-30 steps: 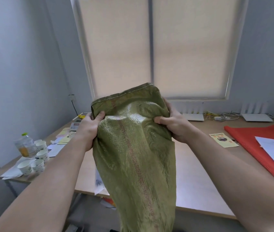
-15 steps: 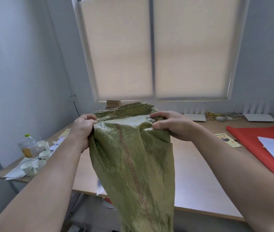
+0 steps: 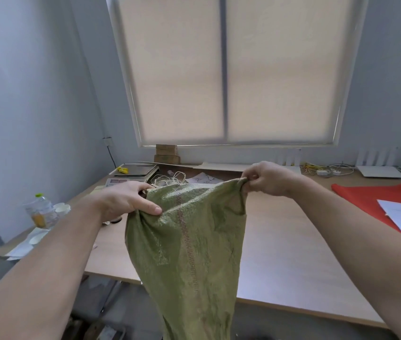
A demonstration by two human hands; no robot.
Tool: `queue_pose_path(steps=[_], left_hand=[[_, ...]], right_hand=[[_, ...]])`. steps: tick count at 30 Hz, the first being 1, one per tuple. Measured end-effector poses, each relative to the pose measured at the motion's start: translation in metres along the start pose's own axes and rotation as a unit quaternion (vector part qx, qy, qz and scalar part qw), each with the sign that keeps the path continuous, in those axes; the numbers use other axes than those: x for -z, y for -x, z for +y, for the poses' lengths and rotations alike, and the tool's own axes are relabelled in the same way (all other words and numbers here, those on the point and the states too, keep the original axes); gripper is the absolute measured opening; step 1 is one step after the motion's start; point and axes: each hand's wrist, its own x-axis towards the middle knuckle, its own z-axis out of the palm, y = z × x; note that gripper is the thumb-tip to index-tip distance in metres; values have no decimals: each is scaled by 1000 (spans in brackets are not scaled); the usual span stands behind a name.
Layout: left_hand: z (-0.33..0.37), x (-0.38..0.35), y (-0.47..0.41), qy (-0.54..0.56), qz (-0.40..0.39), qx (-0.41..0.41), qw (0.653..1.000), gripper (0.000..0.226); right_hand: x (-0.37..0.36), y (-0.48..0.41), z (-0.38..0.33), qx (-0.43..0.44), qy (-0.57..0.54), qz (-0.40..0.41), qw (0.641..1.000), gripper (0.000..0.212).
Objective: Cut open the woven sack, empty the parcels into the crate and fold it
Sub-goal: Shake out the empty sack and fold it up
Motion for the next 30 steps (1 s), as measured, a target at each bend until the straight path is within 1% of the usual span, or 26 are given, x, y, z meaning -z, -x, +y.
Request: queue_pose_path(steps=[2,3,5,6,7,9,13,15,16,18,21,23,24,25,28,30], left_hand=[[5,3,4,-15,9,-7,1000,89],[8,4,5,-20,14,-7,1000,79],[12,6,5,-32,42,-6,999,60],[14,6,5,-28,61,-7,998,54],[15,6,3,-20,82,-7,996,51],[16,1,4,7,106,-4,994,45],[16,-14,-1,131,114,-5,985,19],[14,-21,-3,179,117,-10,977,22],[13,-23,-3,202,117,-19,972,29],[13,-26,-5,250,110,-38,961,51],[11,-28,-3,326,67,-75,940,72],[8,-29,-4,338,21,-108,935,95],[7,-31,-3,335,14,-118,935,101],[5,-32,-4,329,23,-123,936,99],[9,-38,-5,317,75,-107,939,82],[7,-37,-9,319,126,-94,934,67]], right_hand=[[-2,3,-1,26,-108,24,993,13],[-3,4,-5,35,-187,37,981,15],[-5,5,-12,35,-346,55,936,21],[-6,3,-15,28,-400,58,914,22],[-7,1,-17,20,-430,67,900,23],[-14,-3,-22,4,-437,111,892,25],[-24,-11,-34,-17,-375,238,896,18],[-26,-14,-37,-35,-326,282,902,12],[-26,-15,-38,-45,-300,301,904,15],[-26,-17,-40,-69,-260,333,904,21],[-23,-20,-38,-104,-255,363,890,25],[-20,-22,-34,-131,-269,363,882,25],[-18,-22,-33,-143,-279,357,880,25],[-17,-23,-31,-153,-290,350,877,24],[-16,-25,-25,-176,-325,324,871,19],[-16,-24,-22,-176,-379,303,856,24]])
